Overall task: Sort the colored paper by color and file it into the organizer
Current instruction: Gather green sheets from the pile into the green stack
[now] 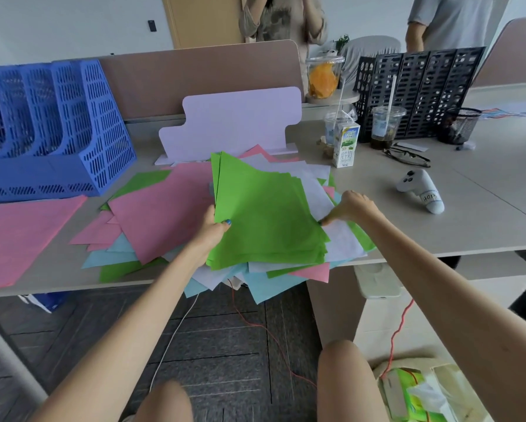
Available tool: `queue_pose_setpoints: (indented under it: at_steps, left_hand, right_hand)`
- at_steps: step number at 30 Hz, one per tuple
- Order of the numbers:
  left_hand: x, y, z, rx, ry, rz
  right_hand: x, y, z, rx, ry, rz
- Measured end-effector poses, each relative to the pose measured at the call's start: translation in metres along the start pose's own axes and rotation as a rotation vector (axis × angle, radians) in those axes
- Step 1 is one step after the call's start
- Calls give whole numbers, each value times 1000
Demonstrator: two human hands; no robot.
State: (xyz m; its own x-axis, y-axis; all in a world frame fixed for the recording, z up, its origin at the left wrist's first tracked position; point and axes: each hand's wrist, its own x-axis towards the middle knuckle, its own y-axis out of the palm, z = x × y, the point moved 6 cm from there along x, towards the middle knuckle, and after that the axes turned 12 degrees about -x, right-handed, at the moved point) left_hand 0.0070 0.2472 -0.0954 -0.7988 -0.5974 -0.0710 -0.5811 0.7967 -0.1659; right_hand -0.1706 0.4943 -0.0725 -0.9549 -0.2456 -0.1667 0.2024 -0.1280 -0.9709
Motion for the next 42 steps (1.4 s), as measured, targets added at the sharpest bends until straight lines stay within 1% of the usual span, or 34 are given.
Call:
queue_pose_setpoints:
  at_steps: [4, 8, 10, 12, 13, 15, 17, 23, 26, 28, 32, 36, 38, 40, 42]
  left_hand:
    - [-2, 2, -1, 40, 0, -3]
    - [-4, 1, -1, 70, 5, -3]
    - [-5, 2, -2, 68, 12, 0]
    - [-6, 3, -2, 69, 14, -3]
    - [-6, 2, -2, 70, 9, -5]
    - [-5, 1, -1, 79, -2, -7]
    - [-5, 0, 0, 78, -13, -11]
    - [-8, -2, -2, 50, -44, -14]
    - [-9, -3, -3, 17, -64, 6]
    - [-6, -3, -2, -7, -70, 9]
    - [-9, 0, -5, -83, -74, 28]
    - [-13, -2, -10, -77, -84, 47]
    - [-16, -2, -12, -67, -77, 63]
    - [-18, -1, -13, -79, -95, 88]
    - [-16, 0, -9, -150, -141, 123]
  right_hand:
    - [3, 3, 2, -2, 83, 80]
    - [1, -4, 6, 12, 48, 36]
    - [2, -3, 6, 88, 31, 53]
    - [4, -2, 6, 231, 15, 61]
    - [5, -3, 5, 306, 17, 29]
    - [4, -9, 0, 352, 55, -75]
    - [-1, -17, 0, 306, 62, -177]
    - [-27, -53, 11, 234, -10, -480]
    - [-50, -75, 25, 69, -93, -658]
    - [-66, -88, 40, -45, -195, -759]
    - [-92, -99, 85, -262, -429, -854]
    - [-113, -91, 127, -439, -573, -892]
    - [-121, -85, 143, -474, -627, -894]
    - [-132, -84, 155, -511, -641, -963]
    - [-144, -91, 162, -460, -629, -1050]
